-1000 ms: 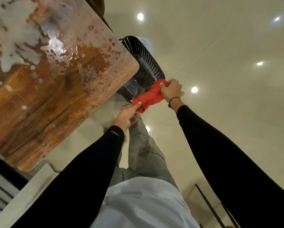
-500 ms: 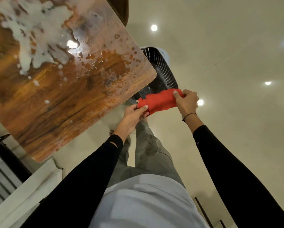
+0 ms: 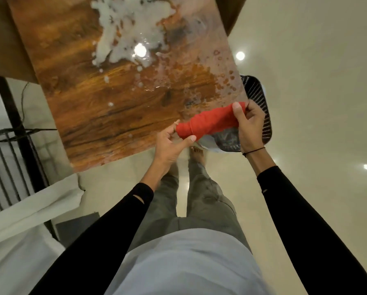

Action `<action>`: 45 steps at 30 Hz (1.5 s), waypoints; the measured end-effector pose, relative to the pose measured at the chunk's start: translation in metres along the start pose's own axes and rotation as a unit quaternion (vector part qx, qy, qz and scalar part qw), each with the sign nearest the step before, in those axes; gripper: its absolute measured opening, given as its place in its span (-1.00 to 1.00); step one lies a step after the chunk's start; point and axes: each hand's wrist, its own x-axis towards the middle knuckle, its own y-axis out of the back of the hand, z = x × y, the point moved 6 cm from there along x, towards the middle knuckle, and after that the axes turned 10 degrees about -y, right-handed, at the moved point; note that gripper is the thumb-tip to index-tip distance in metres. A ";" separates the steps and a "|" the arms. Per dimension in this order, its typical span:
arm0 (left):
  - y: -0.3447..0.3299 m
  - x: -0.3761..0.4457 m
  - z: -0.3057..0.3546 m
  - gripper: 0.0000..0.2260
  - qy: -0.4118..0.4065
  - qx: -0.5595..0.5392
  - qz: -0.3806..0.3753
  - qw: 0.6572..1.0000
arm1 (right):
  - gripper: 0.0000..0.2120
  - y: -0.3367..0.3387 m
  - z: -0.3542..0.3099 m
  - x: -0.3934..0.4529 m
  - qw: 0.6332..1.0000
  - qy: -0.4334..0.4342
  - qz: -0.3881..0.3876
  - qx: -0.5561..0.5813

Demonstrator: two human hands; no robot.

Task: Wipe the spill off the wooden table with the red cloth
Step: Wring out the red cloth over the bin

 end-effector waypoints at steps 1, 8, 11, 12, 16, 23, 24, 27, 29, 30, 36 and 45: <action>0.011 -0.001 0.001 -0.62 -0.005 -0.001 0.011 1.000 | -0.67 -0.015 -0.007 0.001 0.999 0.019 -0.018 -0.019; 0.089 -0.010 0.001 -0.48 -0.024 -0.044 0.128 0.991 | -0.51 -0.120 -0.016 0.003 0.941 0.101 -0.237 -0.221; 0.116 -0.021 -0.008 -0.49 -0.018 -0.058 0.165 0.984 | -0.60 -0.158 -0.008 0.003 0.919 0.111 -0.251 -0.284; 0.124 -0.026 -0.012 -0.49 -0.013 -0.068 0.170 0.983 | -0.62 -0.171 -0.004 0.003 0.915 0.111 -0.253 -0.293; 0.155 -0.045 -0.038 -0.47 0.038 -0.137 0.211 0.967 | -0.67 -0.224 0.009 -0.004 0.909 0.090 -0.282 -0.294; 0.206 -0.072 -0.080 -0.46 0.090 -0.234 0.342 0.906 | -0.65 -0.314 0.023 -0.022 0.909 0.021 -0.332 -0.251; 0.212 -0.074 -0.087 -0.49 0.095 -0.234 0.356 0.900 | -0.61 -0.325 0.027 -0.022 0.916 -0.002 -0.318 -0.246; 0.230 -0.077 -0.102 -0.49 0.112 -0.216 0.379 0.893 | -0.49 -0.358 0.036 -0.025 0.922 -0.045 -0.305 -0.235; 0.240 -0.072 -0.110 -0.47 0.121 -0.199 0.359 0.904 | -0.49 -0.382 0.037 -0.030 0.917 -0.021 -0.312 -0.247; 0.244 -0.068 -0.112 -0.46 0.130 -0.187 0.334 0.915 | -0.49 -0.393 0.034 -0.033 0.915 -0.001 -0.312 -0.256; 0.296 -0.060 -0.122 -0.89 0.185 0.055 0.330 0.924 | -0.50 -0.437 0.025 -0.055 0.884 0.169 -0.266 -0.346; 0.355 -0.053 -0.170 -0.49 0.220 -0.161 0.410 0.871 | -0.05 -0.453 0.111 -0.103 0.788 0.211 -0.155 -0.557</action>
